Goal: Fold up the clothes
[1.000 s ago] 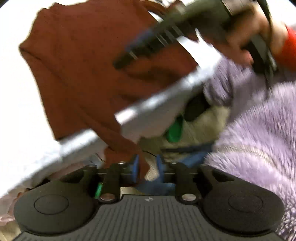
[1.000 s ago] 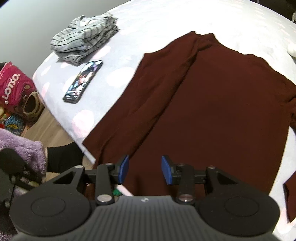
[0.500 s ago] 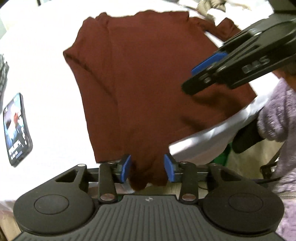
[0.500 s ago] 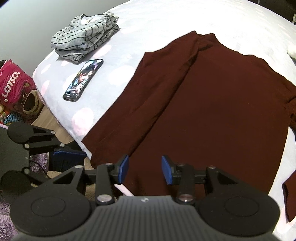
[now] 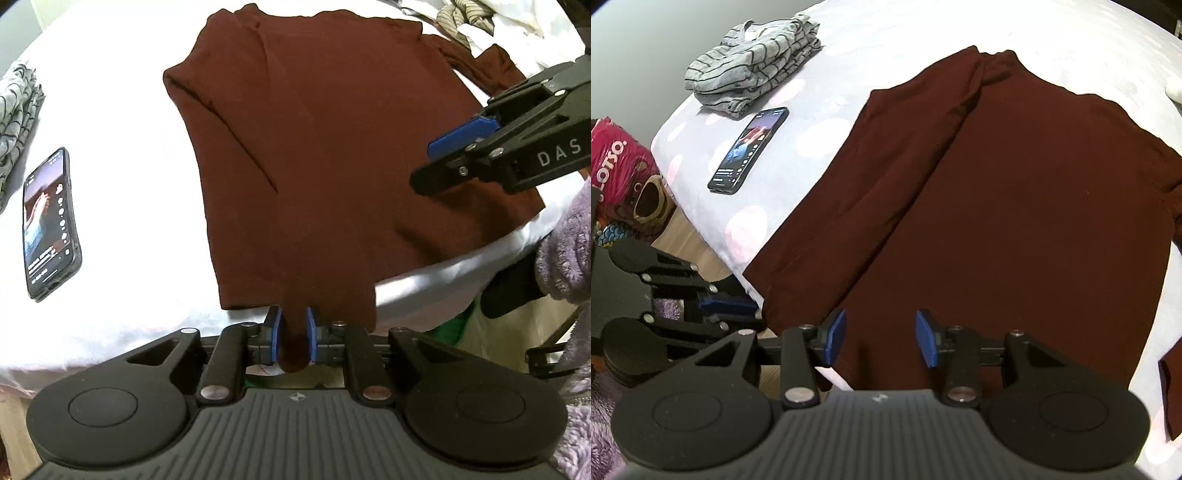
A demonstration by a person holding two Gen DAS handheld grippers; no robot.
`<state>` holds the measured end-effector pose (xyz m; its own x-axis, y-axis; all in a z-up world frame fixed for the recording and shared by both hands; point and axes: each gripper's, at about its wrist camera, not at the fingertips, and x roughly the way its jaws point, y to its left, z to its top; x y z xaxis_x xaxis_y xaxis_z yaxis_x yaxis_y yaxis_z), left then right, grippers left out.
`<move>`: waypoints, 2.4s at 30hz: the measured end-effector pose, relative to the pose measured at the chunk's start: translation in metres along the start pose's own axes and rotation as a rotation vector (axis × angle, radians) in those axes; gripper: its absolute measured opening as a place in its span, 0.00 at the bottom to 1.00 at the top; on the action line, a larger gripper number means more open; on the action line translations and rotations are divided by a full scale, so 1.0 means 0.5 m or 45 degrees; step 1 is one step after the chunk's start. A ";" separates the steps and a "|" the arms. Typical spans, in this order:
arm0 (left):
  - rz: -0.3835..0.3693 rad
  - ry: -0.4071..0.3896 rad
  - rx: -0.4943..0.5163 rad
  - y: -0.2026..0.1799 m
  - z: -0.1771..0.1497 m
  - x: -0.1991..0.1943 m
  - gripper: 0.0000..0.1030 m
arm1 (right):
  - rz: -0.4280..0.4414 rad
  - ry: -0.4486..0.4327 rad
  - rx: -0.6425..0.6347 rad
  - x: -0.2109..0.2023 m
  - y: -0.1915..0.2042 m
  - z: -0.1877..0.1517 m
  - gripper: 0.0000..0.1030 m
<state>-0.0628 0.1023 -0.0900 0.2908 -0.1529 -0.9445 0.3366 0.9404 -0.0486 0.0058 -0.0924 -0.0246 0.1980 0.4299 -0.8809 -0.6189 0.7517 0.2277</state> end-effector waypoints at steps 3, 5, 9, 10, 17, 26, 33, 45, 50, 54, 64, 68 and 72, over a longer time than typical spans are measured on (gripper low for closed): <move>-0.008 0.039 -0.017 0.000 0.000 0.020 0.12 | 0.003 0.013 -0.011 0.006 0.002 0.001 0.46; -0.012 0.047 -0.009 0.000 0.002 0.030 0.12 | 0.004 0.020 -0.017 0.009 0.004 0.002 0.46; -0.022 0.055 0.029 -0.004 0.004 0.022 0.00 | 0.005 0.018 -0.017 0.009 0.003 0.003 0.47; -0.034 0.046 0.031 -0.005 0.004 0.012 0.00 | 0.004 0.019 -0.014 0.009 0.001 0.003 0.47; -0.215 -0.098 0.148 -0.044 0.007 -0.057 0.00 | 0.000 0.020 -0.002 0.008 -0.006 0.004 0.47; -0.353 -0.103 0.206 -0.102 0.024 -0.031 0.00 | -0.017 0.024 0.014 0.012 -0.010 0.002 0.47; -0.390 -0.077 0.234 -0.120 0.009 -0.022 0.01 | -0.018 0.036 0.024 0.019 -0.013 0.002 0.47; -0.284 -0.134 0.231 -0.102 -0.004 -0.072 0.23 | 0.077 0.056 0.108 0.031 -0.012 0.002 0.45; -0.126 -0.129 0.232 -0.099 -0.012 -0.063 0.23 | 0.121 0.065 0.119 0.032 0.006 0.007 0.44; -0.150 -0.048 0.215 -0.110 -0.016 -0.021 0.23 | 0.142 0.123 0.135 0.060 0.017 0.004 0.37; -0.348 -0.052 0.296 -0.135 -0.012 -0.020 0.09 | 0.137 0.186 0.207 0.056 -0.019 -0.024 0.05; -0.334 -0.035 0.288 -0.135 -0.015 -0.027 0.10 | 0.082 0.226 0.223 0.058 -0.042 -0.044 0.05; -0.235 -0.064 0.150 -0.093 -0.009 -0.041 0.13 | 0.062 0.246 0.241 0.054 -0.055 -0.062 0.06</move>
<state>-0.0883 0.0630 -0.0701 0.2579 -0.3373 -0.9054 0.4901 0.8533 -0.1782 0.0045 -0.1171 -0.0674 0.0118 0.3782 -0.9256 -0.4678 0.8202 0.3292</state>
